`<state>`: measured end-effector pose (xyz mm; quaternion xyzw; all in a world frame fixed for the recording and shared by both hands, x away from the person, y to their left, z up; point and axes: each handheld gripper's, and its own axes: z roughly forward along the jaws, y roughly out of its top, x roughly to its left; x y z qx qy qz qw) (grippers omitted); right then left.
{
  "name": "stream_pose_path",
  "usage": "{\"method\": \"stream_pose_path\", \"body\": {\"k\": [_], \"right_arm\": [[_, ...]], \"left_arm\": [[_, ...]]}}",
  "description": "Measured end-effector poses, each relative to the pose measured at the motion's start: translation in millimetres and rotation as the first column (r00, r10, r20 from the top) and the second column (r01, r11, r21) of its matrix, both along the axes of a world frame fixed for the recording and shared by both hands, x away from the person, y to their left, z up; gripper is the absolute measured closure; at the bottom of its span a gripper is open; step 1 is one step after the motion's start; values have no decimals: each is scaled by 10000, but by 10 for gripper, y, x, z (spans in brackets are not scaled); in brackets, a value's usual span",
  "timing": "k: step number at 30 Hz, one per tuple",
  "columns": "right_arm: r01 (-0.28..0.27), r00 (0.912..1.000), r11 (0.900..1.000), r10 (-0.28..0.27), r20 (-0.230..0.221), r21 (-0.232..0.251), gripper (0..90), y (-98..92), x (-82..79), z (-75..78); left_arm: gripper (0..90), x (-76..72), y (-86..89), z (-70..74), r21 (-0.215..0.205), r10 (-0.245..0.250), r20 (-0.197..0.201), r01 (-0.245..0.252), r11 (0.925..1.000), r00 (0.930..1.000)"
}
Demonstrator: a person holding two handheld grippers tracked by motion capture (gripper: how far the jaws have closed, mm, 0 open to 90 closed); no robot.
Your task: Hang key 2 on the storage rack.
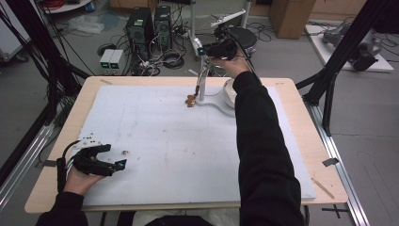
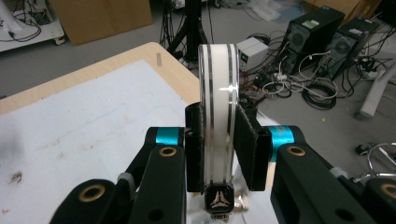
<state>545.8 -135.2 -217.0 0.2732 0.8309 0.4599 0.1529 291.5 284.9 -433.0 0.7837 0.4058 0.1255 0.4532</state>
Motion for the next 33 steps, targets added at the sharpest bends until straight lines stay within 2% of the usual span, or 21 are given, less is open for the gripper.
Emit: {"method": "stream_pose_path", "body": {"k": [4, 10, 14, 17, 21, 23, 25, 28, 30, 33], "right_arm": [[76, 9999, 10000, -75, -89, 52, 747, -51, -16, -60], [78, 9999, 9999, -77, -85, 85, 734, -73, -31, -63], [46, 9998, 9991, -39, -170, 412, 530, -96, -58, -31], [-11, 10000, 9989, 15, -84, 468, 436, -112, -103, 7], [92, 9997, 9996, -98, 230, 263, 285, -132, -175, 40], [262, 9986, 9987, -282, 448, 448, 200, -160, -214, 39], [352, 9982, 9982, -375, 475, 478, 136, -192, -239, 19], [428, 9984, 9987, -438, 356, 284, 100, -240, -260, -31], [615, 9979, 9978, -619, 187, 244, 6, -273, -268, -69], [878, 9961, 9961, -879, -126, -76, 6, -303, -278, -112]], "left_arm": [[17, 2, -5, 3, 22, 11, 18, -11, 10000, 10000], [17, 5, -7, 2, 49, 3, 16, -3, 10000, 10000], [17, 4, -5, 5, 32, -16, 36, 15, 10000, 10000], [17, 5, -6, 5, 68, -26, 37, 25, 10000, 10000], [17, 0, -11, 7, 50, -13, 25, 13, 10000, 10000], [17, 2, -15, 6, 44, -23, 30, 22, 10000, 10000], [17, 2, -20, 8, 23, -10, 35, 10, 10000, 10000], [17, 5, -21, 9, 69, -24, 59, 23, 10000, 10000], [17, 7, -24, 7, 43, -7, 51, 6, 10000, 10000], [17, 9, -24, 6, 107, -30, 63, 30, 9999, 10000]]}}
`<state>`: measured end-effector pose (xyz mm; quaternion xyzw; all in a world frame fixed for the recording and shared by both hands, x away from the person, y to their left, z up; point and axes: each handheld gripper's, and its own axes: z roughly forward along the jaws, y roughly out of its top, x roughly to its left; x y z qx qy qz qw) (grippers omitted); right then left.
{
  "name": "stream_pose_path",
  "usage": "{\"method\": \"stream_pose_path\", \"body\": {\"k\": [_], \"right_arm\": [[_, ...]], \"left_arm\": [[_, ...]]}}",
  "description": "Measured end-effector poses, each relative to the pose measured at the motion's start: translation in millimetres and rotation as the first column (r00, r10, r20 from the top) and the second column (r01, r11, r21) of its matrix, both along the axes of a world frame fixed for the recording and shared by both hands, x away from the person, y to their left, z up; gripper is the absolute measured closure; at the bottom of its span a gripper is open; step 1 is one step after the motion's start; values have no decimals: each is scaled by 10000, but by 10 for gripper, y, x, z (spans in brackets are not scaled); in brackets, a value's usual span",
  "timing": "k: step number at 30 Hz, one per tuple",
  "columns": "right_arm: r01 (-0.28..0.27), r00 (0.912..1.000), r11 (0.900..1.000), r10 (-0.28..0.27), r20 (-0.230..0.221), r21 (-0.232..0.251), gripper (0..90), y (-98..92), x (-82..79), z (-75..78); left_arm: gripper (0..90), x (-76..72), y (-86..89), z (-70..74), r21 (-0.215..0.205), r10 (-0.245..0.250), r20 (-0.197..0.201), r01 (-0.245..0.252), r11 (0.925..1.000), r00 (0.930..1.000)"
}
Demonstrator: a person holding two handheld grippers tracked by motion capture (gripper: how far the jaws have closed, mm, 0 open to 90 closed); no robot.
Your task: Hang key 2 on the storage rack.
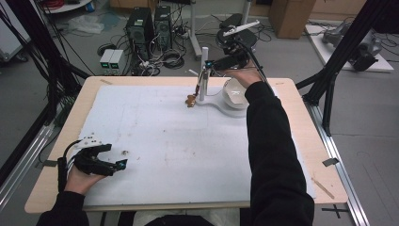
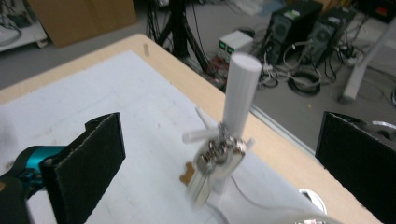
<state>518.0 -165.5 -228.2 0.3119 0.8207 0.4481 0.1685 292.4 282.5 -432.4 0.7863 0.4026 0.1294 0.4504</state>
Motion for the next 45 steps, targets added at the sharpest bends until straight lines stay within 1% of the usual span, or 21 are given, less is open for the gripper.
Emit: {"method": "stream_pose_path", "body": {"k": [1, 3, 7, 8, 9, 14, 16, 18, 20, 22, 24, 25, 28, 30, 32, 35, 37, 43, 45], "right_arm": [[100, 9999, 9998, -101, -77, -166, 6, 2, -5, -9], [222, 9998, 9988, -222, -3, -436, 6, 16, -30, -9], [262, 9997, 9979, -263, -7, -588, 6, 30, -86, 15], [290, 9996, 9980, -287, 61, -563, 6, 23, -108, 12], [338, 9993, 9985, -330, 195, -433, 6, 5, -140, -1], [513, 9986, 9981, -509, 142, -331, 6, -120, -226, -118], [594, 9982, 9981, -594, 31, -189, 6, -183, -259, -180], [620, 9980, 9979, -622, -94, -167, 6, -239, -281, -247], [664, 9978, 9977, -665, -63, -122, 6, -285, -317, -315], [626, 9977, 9980, -628, -250, -80, 6, -321, -342, -372], [654, 9978, 9979, -653, -147, 42, 6, -354, -379, -426], [666, 9976, 9977, -663, -218, 148, 6, -374, -395, -450], [694, 9972, 9974, -688, -290, 206, 6, -424, -427, -535], [743, 9965, 9969, -732, -415, 270, 6, -463, -444, -596], [813, 9953, 9965, -801, -547, 196, 6, -493, -462, -660], [873, 9946, 9956, -851, -602, 347, 6, -537, -492, -734], [967, 9932, 9949, -946, -681, 283, 6, -560, -512, -784], [1051, 9916, 9938, -1021, -799, 351, 6, -661, -584, -914], [1136, 9894, 9928, -1097, -947, 377, 6, -703, -616, -957]], "left_arm": [[17, -3, -2, 0, 0, 20, -7, -20, 10000, 10000], [17, -6, -1, 3, 33, 1, -12, -1, 10000, 10000], [17, -18, 1, 12, -1, 53, 43, -53, 10000, 10000], [17, -22, 4, 16, -16, 53, 54, -53, 10000, 10000], [17, -23, 5, 17, -39, 39, 50, -39, 10000, 10000], [17, -22, 3, 17, -51, 46, 41, -46, 10000, 10000], [17, -20, 2, 17, -18, 27, 56, -27, 10000, 10000], [17, -19, 2, 20, -1, 27, 51, -26, 10000, 10000], [17, -17, 1, 18, -10, 56, 50, -56, 10000, 10000], [17, -15, 3, 18, 35, 55, 41, -56, 10000, 10000], [17, -17, 0, 17, 5, 70, 40, -70, 10000, 10000], [17, -17, -1, 17, 10, 71, 49, -71, 10000, 10000], [17, -18, 1, 18, 3, 69, 49, -69, 10000, 10000], [17, -20, 0, 19, -15, 76, 56, -76, 10000, 10000], [17, -21, 2, 20, 13, 68, 71, -68, 10000, 10000], [17, -20, 2, 20, -7, 83, 84, -83, 10000, 9999], [17, -21, 1, 20, 4, 73, 104, -73, 10000, 9999], [17, -29, 2, 25, -19, 95, 158, -95, 10000, 9998], [17, -32, 3, 27, -37, 103, 158, -103, 9999, 9998]]}}
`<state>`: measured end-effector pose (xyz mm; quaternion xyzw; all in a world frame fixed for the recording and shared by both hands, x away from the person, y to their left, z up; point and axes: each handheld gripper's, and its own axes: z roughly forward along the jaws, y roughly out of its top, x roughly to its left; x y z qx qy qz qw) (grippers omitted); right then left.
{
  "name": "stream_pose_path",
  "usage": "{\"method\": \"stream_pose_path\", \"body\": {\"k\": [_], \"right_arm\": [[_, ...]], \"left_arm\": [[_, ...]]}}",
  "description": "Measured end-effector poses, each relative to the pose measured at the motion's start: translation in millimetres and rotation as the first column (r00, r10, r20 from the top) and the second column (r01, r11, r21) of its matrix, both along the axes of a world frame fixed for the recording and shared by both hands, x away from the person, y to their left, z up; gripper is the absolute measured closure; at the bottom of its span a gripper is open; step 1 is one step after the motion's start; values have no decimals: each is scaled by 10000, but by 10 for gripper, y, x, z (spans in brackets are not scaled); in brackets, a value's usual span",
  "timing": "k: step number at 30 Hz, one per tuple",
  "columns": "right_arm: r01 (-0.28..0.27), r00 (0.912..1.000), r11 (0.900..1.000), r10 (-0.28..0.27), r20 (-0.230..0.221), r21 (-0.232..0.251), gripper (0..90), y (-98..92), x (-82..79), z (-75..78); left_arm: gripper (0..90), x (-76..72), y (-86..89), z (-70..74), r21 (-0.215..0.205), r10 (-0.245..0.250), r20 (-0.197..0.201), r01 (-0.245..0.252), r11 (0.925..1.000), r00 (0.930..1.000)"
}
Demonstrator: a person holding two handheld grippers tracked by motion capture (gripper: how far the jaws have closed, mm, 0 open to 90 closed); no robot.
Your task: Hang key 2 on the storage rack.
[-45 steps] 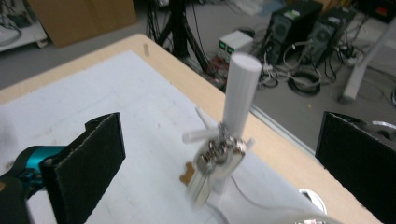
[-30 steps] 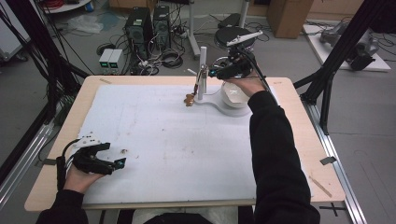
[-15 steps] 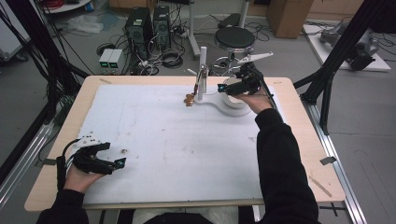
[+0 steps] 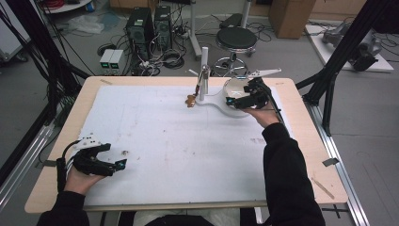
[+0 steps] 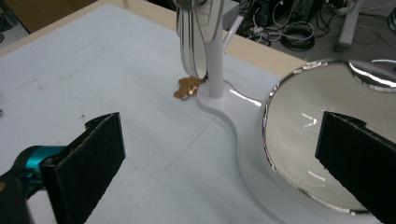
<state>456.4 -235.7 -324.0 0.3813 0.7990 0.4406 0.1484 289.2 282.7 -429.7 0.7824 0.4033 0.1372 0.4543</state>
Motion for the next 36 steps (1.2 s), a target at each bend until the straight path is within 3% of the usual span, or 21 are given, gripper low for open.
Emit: {"method": "stream_pose_path", "body": {"k": [22, 28, 32, 36], "right_arm": [[333, 9989, 9990, -323, 332, -290, 6, -418, -631, -332], [500, 9987, 9980, -499, 45, -392, 6, -532, -773, -453], [421, 9991, 9990, -421, 4, -160, 6, -574, -866, -544], [308, 9993, 9992, -313, -200, -247, 6, -589, -952, -647]], "left_arm": [[17, -17, 0, 0, -4, -22, -6, 22, 10000, 10000], [17, -27, 2, -3, -1, -2, -22, 2, 10000, 10000], [17, -29, 5, -3, 16, -7, -37, 8, 10000, 10000], [17, -29, 6, -10, 23, 16, -25, -16, 10000, 10000]]}}
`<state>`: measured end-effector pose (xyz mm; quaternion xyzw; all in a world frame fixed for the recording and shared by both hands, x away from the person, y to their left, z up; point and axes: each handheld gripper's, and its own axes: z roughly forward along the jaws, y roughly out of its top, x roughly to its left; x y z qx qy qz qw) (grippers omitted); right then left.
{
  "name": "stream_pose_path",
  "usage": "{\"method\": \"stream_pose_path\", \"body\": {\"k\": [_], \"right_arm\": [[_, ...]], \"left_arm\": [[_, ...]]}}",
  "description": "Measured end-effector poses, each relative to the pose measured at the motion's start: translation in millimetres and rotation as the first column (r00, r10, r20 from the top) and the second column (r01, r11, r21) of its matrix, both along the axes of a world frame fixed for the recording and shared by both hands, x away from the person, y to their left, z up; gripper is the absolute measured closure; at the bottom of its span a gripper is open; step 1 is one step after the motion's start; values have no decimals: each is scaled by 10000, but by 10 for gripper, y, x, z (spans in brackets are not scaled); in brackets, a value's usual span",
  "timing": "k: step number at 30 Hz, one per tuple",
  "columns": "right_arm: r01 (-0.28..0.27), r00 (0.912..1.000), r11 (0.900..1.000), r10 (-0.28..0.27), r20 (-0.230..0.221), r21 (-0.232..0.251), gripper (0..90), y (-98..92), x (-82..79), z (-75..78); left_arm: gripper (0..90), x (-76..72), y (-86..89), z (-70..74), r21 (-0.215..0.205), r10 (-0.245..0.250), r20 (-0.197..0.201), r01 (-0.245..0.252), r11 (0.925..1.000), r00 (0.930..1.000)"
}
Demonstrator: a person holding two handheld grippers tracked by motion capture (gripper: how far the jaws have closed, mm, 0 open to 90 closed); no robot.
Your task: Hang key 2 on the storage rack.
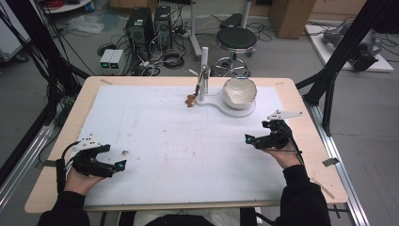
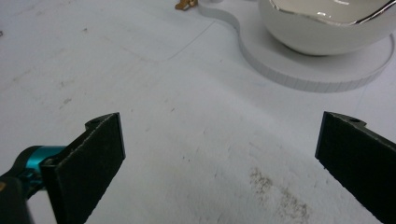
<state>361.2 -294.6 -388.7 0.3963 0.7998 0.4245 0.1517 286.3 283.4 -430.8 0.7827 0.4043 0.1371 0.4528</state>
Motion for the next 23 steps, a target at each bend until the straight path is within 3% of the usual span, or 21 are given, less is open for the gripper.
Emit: {"method": "stream_pose_path", "body": {"k": [7, 21, 23], "right_arm": [[3, 10000, 10000, -3, 38, 48, 7, -50, -168, -92], [189, 9993, 9988, -203, -307, -453, 6, -164, -348, -312], [284, 9993, 9990, -293, -232, -358, 6, -181, -354, -308]], "left_arm": [[17, -1, 3, -2, 27, 3, -28, -3, 10000, 10000], [17, 11, -1, -18, 41, -34, -94, 34, 10000, 9999], [17, 17, -1, -21, 74, -72, -103, 72, 9999, 9999]]}}
